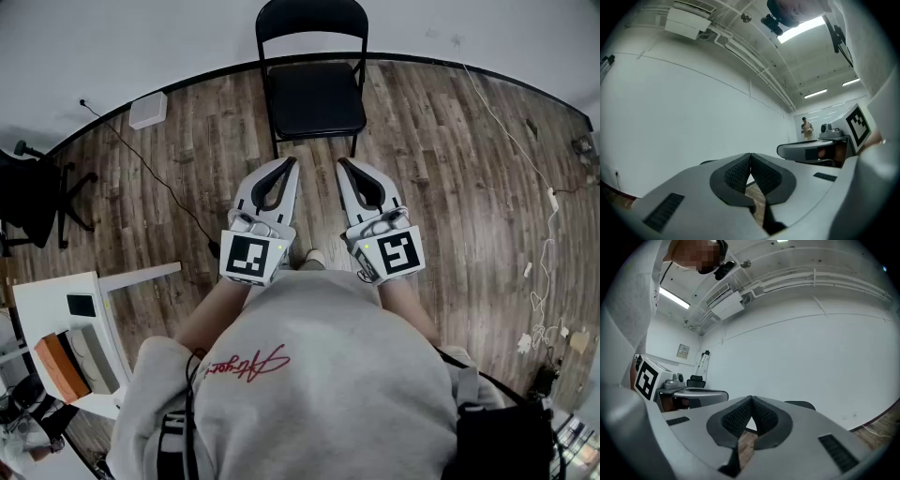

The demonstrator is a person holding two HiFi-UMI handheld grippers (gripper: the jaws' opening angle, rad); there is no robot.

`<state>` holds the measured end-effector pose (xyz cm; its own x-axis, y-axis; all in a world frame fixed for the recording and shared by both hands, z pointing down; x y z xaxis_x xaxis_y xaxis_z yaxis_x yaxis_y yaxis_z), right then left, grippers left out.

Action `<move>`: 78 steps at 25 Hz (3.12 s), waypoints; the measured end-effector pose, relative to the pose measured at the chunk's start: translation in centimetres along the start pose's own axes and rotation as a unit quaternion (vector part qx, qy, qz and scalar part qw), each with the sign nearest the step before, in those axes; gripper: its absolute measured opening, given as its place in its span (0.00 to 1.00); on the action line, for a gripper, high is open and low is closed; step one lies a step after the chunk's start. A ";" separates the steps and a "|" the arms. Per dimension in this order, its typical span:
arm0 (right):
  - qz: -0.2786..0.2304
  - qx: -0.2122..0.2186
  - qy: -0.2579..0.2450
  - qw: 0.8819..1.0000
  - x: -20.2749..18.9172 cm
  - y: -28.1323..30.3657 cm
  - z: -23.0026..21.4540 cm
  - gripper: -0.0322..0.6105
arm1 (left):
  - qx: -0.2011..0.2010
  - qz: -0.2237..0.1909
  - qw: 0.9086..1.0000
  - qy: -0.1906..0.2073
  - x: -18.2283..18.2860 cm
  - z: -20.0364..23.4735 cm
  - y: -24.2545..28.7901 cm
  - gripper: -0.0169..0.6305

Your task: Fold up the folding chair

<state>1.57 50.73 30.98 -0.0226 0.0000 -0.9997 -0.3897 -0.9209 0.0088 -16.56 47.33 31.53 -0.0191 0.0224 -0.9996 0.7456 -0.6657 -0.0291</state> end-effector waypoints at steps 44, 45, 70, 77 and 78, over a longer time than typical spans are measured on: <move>0.012 0.007 0.003 1.000 -5.4 10.7 -9.1 0.07 | 0.053 0.000 0.998 -0.039 -3.6 8.2 11.2 0.05; 0.014 0.001 0.008 1.000 -5.7 12.2 -9.7 0.07 | 0.046 0.000 0.998 -0.040 -3.8 9.6 12.4 0.05; 0.121 -0.321 0.637 0.691 -43.9 18.3 -15.9 0.43 | -0.061 0.373 0.926 0.003 -19.5 44.8 39.2 0.58; 0.125 -0.310 0.702 0.629 -52.2 20.9 -13.3 0.47 | 0.008 0.437 0.893 -0.111 -33.6 46.2 38.8 0.60; 0.115 -0.303 0.708 0.628 -52.8 21.2 -13.0 0.47 | 0.012 0.431 0.895 -0.118 -34.7 46.3 38.8 0.60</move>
<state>6.48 26.19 83.69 0.9938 -0.1115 0.0060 -0.0946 -0.8125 0.5753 -17.78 -13.83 64.88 0.4135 -0.6630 -0.6241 0.5366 -0.3762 0.7553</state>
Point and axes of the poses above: the fingertips, and each gripper's own axes: y forward along the fingers, z to its left, x out of its top, the point moved 10 cm from there along -y, backward along the fingers, and after that the axes turned 3 degrees about -x, right-handed, at the moved point
